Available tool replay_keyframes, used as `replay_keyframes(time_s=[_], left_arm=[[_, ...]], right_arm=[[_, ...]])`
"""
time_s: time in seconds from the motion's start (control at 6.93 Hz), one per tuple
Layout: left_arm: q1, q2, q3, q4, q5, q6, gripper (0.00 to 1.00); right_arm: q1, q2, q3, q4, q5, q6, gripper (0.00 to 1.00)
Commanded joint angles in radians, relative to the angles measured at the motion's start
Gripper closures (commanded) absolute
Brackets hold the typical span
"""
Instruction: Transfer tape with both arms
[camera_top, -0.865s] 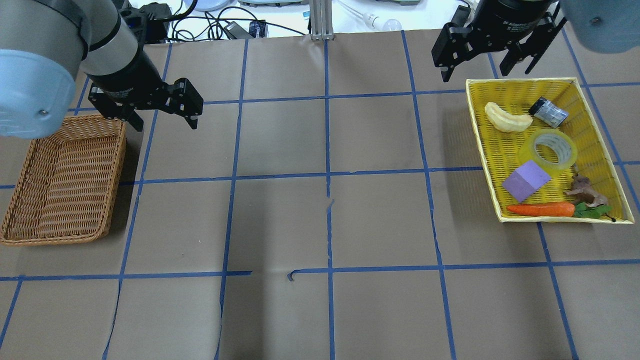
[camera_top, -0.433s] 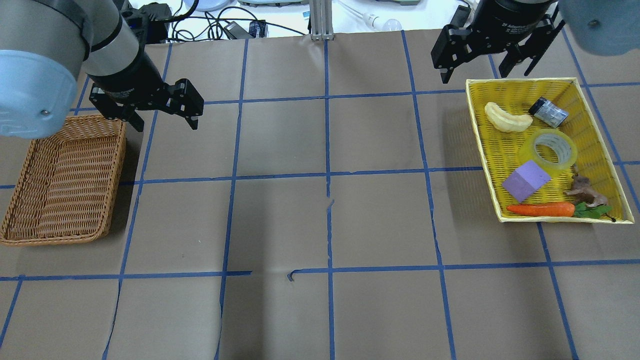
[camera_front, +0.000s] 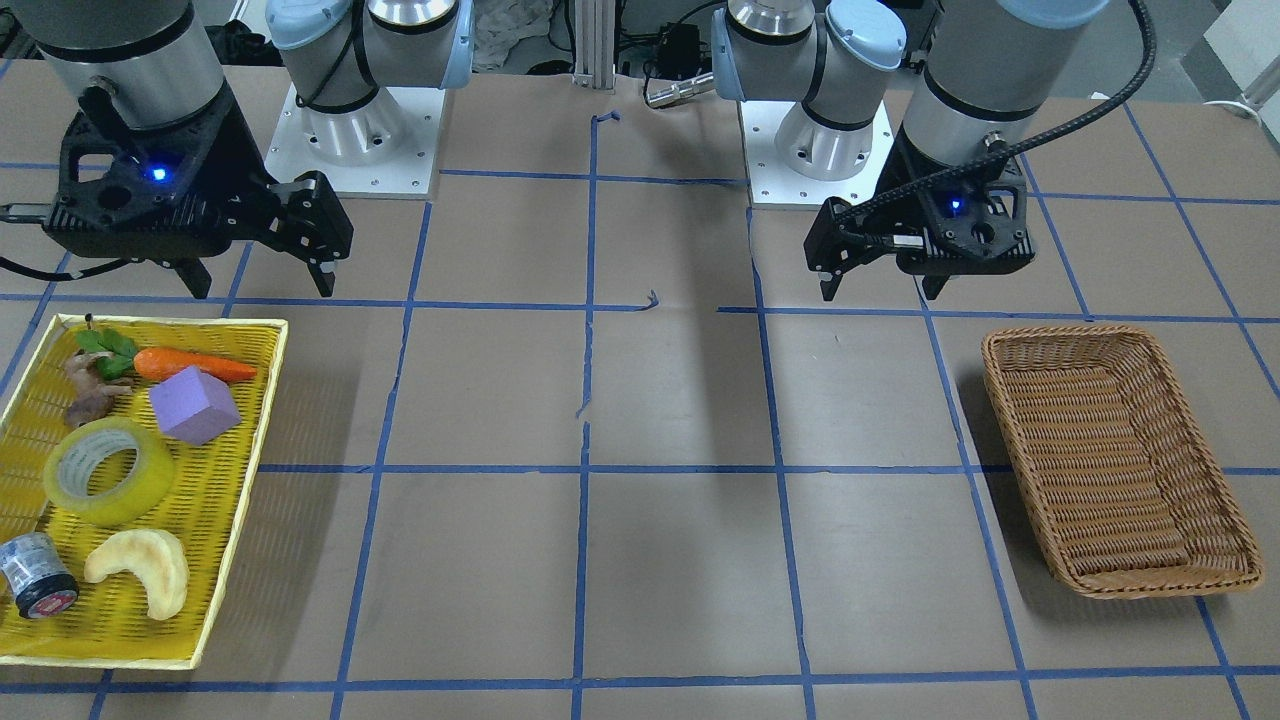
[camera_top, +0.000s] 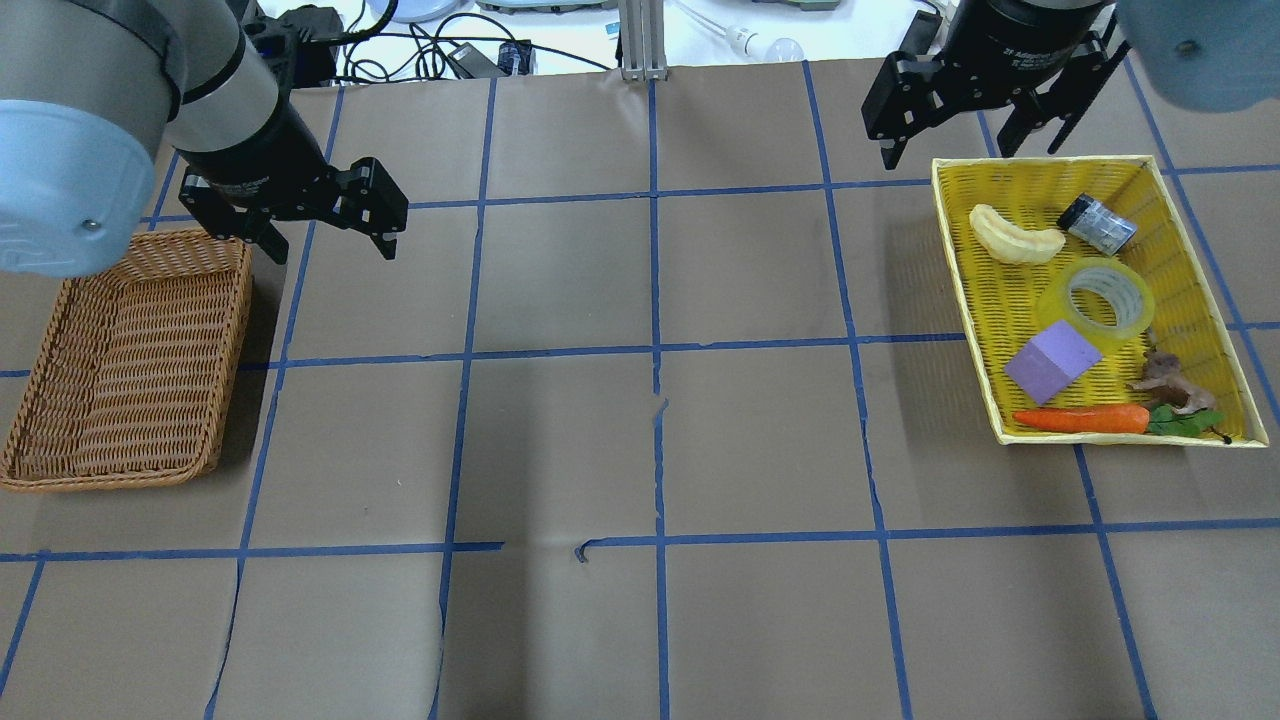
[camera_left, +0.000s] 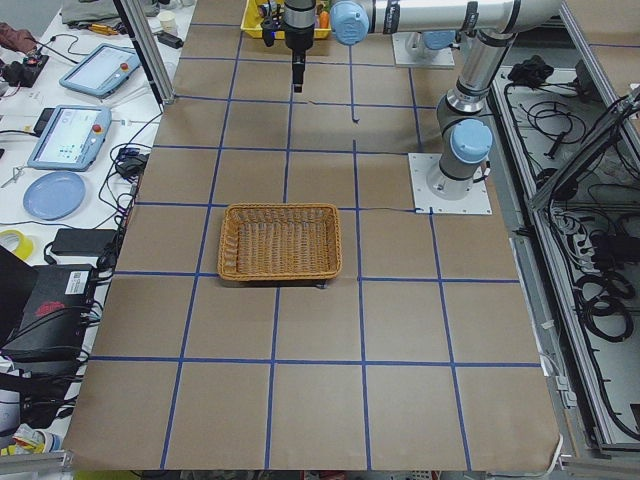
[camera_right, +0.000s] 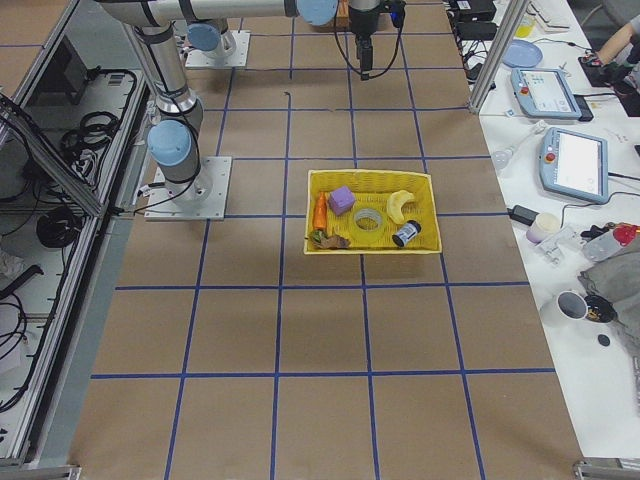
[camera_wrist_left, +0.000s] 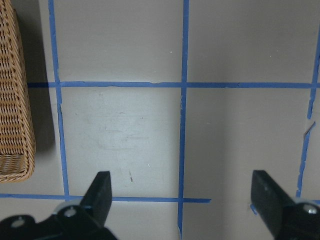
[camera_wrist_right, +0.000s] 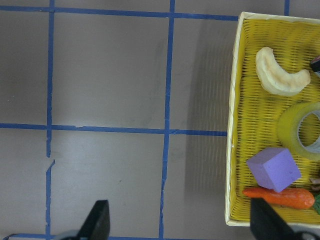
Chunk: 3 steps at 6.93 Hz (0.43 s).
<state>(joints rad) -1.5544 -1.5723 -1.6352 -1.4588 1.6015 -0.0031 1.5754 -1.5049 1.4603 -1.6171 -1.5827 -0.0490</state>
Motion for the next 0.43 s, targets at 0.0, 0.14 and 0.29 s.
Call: replay_keyframes(time_s=[0.0, 0.14, 0.29], left_arm=[[-0.001, 0.0, 0.0, 0.0, 0.0, 0.0, 0.0], [-0.001, -0.002, 0.0, 0.002, 0.0, 0.0, 0.0], [-0.001, -0.002, 0.0, 0.002, 0.0, 0.0, 0.0]], right_arm=[[0.0, 0.0, 0.0, -0.001, 0.004, 0.0, 0.0], [0.0, 0.0, 0.0, 0.003, 0.004, 0.0, 0.0], [0.0, 0.0, 0.0, 0.003, 0.006, 0.0, 0.0]])
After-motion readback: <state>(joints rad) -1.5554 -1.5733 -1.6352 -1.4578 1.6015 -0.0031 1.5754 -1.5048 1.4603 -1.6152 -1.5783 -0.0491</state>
